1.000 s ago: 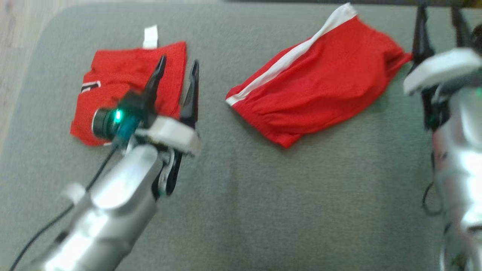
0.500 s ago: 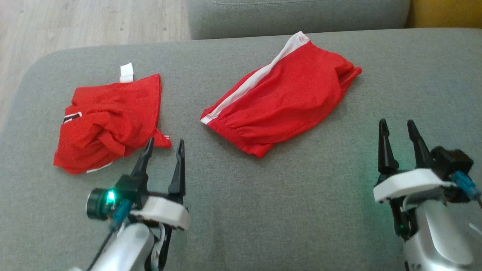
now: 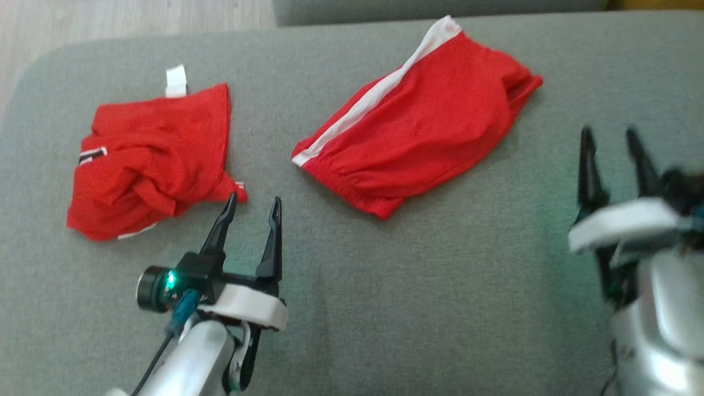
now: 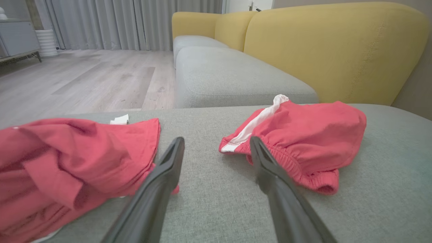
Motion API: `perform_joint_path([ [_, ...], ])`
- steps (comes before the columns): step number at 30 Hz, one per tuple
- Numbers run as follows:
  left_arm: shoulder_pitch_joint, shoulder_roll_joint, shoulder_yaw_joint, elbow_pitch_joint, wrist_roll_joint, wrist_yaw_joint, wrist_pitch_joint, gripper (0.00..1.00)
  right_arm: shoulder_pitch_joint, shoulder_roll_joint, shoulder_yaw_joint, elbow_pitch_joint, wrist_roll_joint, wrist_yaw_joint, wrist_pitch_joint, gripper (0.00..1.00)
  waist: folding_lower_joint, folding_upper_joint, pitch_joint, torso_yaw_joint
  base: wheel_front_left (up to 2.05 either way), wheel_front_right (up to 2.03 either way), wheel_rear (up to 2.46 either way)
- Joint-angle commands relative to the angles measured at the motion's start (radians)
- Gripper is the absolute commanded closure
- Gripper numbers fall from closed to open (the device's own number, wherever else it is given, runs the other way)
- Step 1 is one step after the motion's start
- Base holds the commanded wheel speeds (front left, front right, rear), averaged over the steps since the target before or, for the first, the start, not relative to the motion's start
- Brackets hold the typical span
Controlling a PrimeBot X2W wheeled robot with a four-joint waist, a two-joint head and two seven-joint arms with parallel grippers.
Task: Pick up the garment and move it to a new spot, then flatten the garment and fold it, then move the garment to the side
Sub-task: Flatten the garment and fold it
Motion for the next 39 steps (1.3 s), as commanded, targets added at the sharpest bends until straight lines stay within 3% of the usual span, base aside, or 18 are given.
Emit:
perform_joint_path([
  [1, -0.054, 0.005, 0.045, -0.022, 0.009, -0.002, -0.009, 0.0, -0.072, -0.017, 0.016, -0.041, -0.011, -0.005, 0.013, 0.0, -0.0001, 0.0, 0.028, 0.017, 0.0, 0.0, 0.0],
  [7, -0.099, -0.033, 0.059, -0.006, 0.041, -0.035, -0.009, 0.0, -0.278, -0.089, -0.017, 0.04, -0.066, -0.005, 0.175, 0.0, -0.0001, 0.0, 0.117, 0.077, 0.0, 0.0, 0.0],
  [14, -0.134, -0.071, 0.079, 0.011, 0.076, -0.071, -0.009, 0.0, -0.499, -0.152, -0.037, 0.283, -0.115, -0.005, 0.32, 0.0, -0.0001, 0.0, 0.188, 0.143, 0.0, 0.0, 0.0],
  [22, -0.156, -0.106, 0.1, 0.024, 0.109, -0.101, -0.009, 0.0, -0.612, -0.217, -0.023, 0.538, -0.174, -0.005, 0.379, 0.0, -0.0001, 0.0, 0.224, 0.188, 0.0, 0.0, 0.0],
  [30, -0.167, -0.125, 0.123, 0.03, 0.135, -0.119, -0.01, 0.0, -0.667, -0.202, 0.029, 0.693, -0.142, -0.005, 0.382, 0.0, -0.0001, 0.0, 0.247, 0.198, 0.0, 0.0, 0.0],
  [31, -0.167, -0.126, 0.127, 0.033, 0.138, -0.121, -0.01, 0.0, -0.669, -0.198, 0.041, 0.709, -0.129, -0.005, 0.386, 0.11, -0.0001, 0.0, 0.247, 0.197, 0.0, 0.0, 0.0],
  [32, -0.167, -0.126, 0.127, 0.033, 0.138, -0.121, -0.01, 0.0, -0.669, -0.198, 0.041, 0.709, -0.129, -0.005, 0.386, 0.11, -0.0001, 0.0, 0.247, 0.197, 0.0, 0.0, 0.0],
  [33, -0.167, -0.128, 0.135, 0.037, 0.142, -0.123, -0.01, 0.0, -0.67, -0.193, 0.066, 0.736, -0.102, -0.005, 0.39, 1.0, -0.0001, 0.0, 0.244, 0.192, 0.0, 0.0, 0.0],
  [39, -0.162, -0.13, 0.159, 0.052, 0.158, -0.132, -0.01, 0.0, -0.673, -0.205, 0.11, 0.758, -0.022, -0.005, 0.332, 1.0, -0.0001, 0.0, 0.219, 0.16, 0.0, 0.0, 0.0],
])
